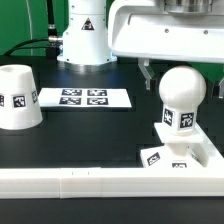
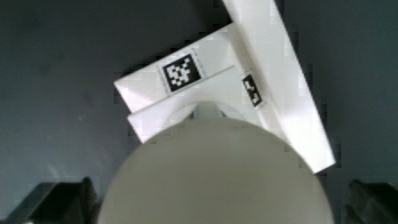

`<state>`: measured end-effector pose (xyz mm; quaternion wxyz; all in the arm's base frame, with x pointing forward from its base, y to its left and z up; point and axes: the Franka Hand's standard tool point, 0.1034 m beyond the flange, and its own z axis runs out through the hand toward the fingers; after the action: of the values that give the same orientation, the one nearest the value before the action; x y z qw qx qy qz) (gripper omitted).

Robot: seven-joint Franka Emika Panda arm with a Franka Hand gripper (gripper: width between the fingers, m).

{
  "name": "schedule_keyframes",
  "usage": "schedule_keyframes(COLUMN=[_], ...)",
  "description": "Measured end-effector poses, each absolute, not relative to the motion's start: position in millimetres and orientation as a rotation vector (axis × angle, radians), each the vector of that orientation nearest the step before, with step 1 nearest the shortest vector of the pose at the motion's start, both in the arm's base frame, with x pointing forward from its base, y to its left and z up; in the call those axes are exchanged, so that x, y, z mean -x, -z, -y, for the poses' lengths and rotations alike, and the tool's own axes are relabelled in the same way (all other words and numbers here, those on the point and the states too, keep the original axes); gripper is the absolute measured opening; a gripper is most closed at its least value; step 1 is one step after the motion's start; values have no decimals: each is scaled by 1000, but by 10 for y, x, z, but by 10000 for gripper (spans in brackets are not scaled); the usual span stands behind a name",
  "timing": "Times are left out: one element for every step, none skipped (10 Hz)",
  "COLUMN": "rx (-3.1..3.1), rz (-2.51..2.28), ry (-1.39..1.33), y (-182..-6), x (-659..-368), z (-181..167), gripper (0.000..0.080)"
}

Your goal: Assemble lamp

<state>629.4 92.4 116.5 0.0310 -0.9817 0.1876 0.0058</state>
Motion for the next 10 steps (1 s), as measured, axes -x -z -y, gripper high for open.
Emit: schedule_keyframes(rx=[3059, 3073, 3078, 3077, 3075, 3065, 3055, 3040, 3019, 2992], rz=[-349, -162, -14, 72, 144, 290, 387, 501, 617, 779], ry=[-8, 0, 5, 7, 8, 11, 14, 16, 19, 21], y=[-1171, -1177, -1177, -1175, -1167, -1162, -1160, -1157, -1155, -1149], x=[-6301, -6306, -6307, -6307, -6305, -6303, -6303, -6302, -6302, -6298], z=[-927, -939, -931, -923, -923, -921, -920, -914, -909, -900], gripper=[698, 698, 698, 698, 698, 698, 698, 698, 698, 698])
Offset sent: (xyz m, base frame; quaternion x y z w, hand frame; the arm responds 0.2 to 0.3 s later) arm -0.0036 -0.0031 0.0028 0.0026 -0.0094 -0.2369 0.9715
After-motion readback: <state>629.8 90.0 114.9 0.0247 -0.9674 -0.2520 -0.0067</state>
